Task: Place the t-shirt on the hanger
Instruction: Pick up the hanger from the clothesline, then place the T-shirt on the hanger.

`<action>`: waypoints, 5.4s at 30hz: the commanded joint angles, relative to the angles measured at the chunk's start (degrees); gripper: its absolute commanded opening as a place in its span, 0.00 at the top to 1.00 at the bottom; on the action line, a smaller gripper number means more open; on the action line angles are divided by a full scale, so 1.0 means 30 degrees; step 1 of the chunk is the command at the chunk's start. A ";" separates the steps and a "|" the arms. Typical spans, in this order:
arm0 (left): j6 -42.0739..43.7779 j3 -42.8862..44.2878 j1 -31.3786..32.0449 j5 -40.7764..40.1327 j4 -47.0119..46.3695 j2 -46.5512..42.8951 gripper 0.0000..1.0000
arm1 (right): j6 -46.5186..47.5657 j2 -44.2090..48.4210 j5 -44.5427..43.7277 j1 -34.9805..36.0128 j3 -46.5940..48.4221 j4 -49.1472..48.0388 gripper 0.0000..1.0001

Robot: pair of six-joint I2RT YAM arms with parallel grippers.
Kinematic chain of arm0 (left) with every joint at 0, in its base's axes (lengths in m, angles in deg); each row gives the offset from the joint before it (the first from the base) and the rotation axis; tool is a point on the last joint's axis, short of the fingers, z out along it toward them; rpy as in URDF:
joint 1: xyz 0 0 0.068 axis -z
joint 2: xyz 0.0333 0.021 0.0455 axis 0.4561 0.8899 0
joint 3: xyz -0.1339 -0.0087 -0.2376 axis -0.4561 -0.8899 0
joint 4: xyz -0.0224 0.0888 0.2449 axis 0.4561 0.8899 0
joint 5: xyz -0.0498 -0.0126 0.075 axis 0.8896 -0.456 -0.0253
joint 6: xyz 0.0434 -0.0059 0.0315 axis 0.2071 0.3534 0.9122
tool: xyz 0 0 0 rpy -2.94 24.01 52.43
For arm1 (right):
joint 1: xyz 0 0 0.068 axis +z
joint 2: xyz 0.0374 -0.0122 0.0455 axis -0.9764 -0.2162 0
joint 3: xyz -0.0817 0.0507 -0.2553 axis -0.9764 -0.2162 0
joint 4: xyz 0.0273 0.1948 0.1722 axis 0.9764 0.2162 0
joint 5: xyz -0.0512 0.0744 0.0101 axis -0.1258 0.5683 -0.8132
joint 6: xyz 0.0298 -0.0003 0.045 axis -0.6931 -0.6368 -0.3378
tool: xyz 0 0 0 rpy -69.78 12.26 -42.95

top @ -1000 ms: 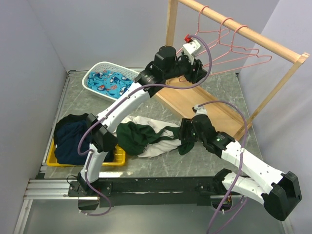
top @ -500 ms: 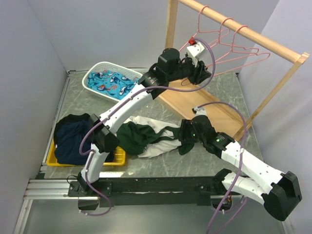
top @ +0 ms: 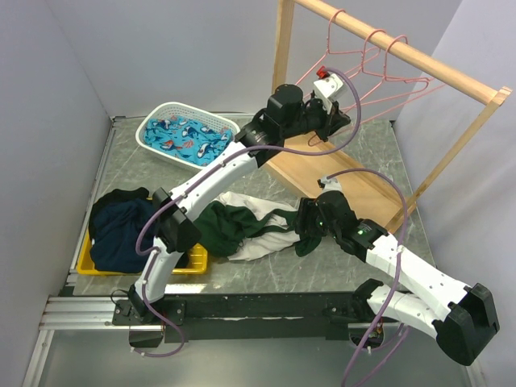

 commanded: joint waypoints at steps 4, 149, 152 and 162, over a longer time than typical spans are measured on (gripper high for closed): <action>0.0289 -0.0201 0.0259 -0.0711 -0.1749 -0.1746 0.99 | 0.0248 0.0303 -0.0138 -0.0101 -0.0027 -0.0527 0.29; -0.4806 -2.9992 0.1402 -0.6885 0.1335 -2.9664 0.99 | 0.2855 -0.4354 -0.3040 0.7983 1.5878 0.3368 1.00; -0.5655 -3.1424 0.1373 -0.7417 -0.0395 -3.0953 0.99 | 0.2972 -0.4735 -0.2718 0.8394 1.6029 0.3428 1.00; -0.6947 -3.3950 0.1460 -0.6424 -0.4590 -3.0869 0.99 | 0.3704 -0.2951 -0.2809 0.7781 1.1783 0.2842 0.83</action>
